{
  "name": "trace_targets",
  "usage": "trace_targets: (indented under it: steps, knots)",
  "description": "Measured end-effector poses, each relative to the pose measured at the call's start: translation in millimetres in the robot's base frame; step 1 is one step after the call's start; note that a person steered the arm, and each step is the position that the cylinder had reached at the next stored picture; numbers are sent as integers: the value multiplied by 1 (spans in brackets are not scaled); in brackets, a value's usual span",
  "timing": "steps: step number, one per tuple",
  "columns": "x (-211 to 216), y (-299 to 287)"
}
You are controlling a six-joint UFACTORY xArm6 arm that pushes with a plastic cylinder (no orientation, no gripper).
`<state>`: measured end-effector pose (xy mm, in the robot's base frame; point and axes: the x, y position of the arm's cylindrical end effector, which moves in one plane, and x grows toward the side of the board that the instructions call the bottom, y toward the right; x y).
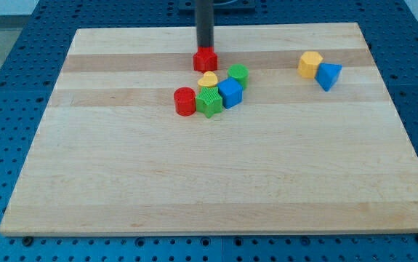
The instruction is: Push the red star into the red circle
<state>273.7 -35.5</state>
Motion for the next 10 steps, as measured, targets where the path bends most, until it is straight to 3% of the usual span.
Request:
trace_targets:
  steps: [2, 3, 6, 7, 9, 10]
  knots:
    - [-21, 39]
    - [3, 59]
    - [17, -47]
    - [18, -53]
    - [63, -55]
    - [51, -51]
